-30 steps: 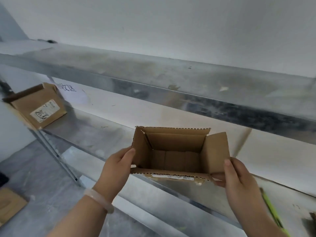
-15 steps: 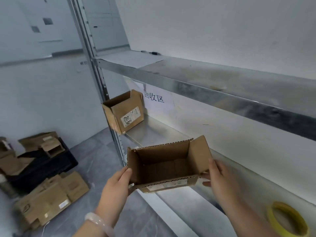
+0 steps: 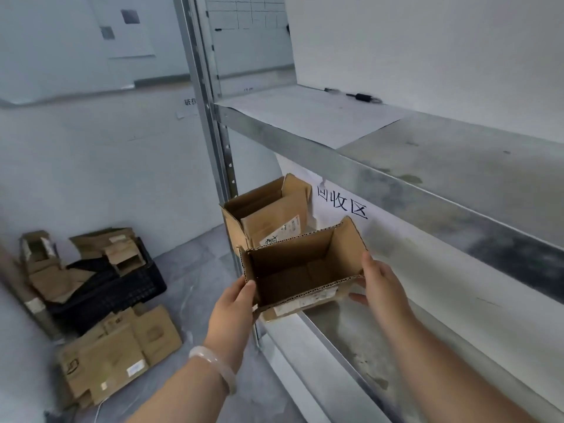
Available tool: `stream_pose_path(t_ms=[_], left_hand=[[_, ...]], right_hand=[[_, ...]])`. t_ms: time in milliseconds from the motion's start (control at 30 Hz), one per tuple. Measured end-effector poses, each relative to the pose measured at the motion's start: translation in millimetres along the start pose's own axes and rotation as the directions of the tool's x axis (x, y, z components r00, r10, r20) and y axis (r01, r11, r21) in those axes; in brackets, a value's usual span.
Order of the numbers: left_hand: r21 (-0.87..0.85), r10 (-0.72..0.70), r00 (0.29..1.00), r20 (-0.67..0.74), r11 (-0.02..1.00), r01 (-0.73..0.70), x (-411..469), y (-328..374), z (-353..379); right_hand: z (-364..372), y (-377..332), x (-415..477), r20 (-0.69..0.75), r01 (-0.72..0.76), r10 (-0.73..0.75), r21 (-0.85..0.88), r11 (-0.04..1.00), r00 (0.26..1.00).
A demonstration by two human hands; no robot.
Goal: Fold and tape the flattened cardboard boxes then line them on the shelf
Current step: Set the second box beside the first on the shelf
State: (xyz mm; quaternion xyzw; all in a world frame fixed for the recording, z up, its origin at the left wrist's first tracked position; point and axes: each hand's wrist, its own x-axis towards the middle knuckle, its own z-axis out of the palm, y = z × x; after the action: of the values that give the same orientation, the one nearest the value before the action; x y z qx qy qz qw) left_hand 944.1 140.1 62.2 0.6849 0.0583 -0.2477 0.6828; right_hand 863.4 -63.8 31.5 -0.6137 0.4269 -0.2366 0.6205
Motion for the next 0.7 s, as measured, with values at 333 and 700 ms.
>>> stream_pose_path(t_ms=[333, 700], left_hand=[[-0.028, -0.020, 0.998, 0.058, 0.999, 0.022, 71.5, 2.3, 14.8], [0.458, 0.147, 0.909, 0.389, 0.825, -0.329, 90.8, 4.2, -15.7]], right_hand=[[42.7, 19.5, 65.3, -0.046, -0.054, 0.052, -0.057, 0.997, 0.998], [83.8, 15.2, 38.3, 0.253, -0.047, 0.110, -0.245, 0.968, 0.961]])
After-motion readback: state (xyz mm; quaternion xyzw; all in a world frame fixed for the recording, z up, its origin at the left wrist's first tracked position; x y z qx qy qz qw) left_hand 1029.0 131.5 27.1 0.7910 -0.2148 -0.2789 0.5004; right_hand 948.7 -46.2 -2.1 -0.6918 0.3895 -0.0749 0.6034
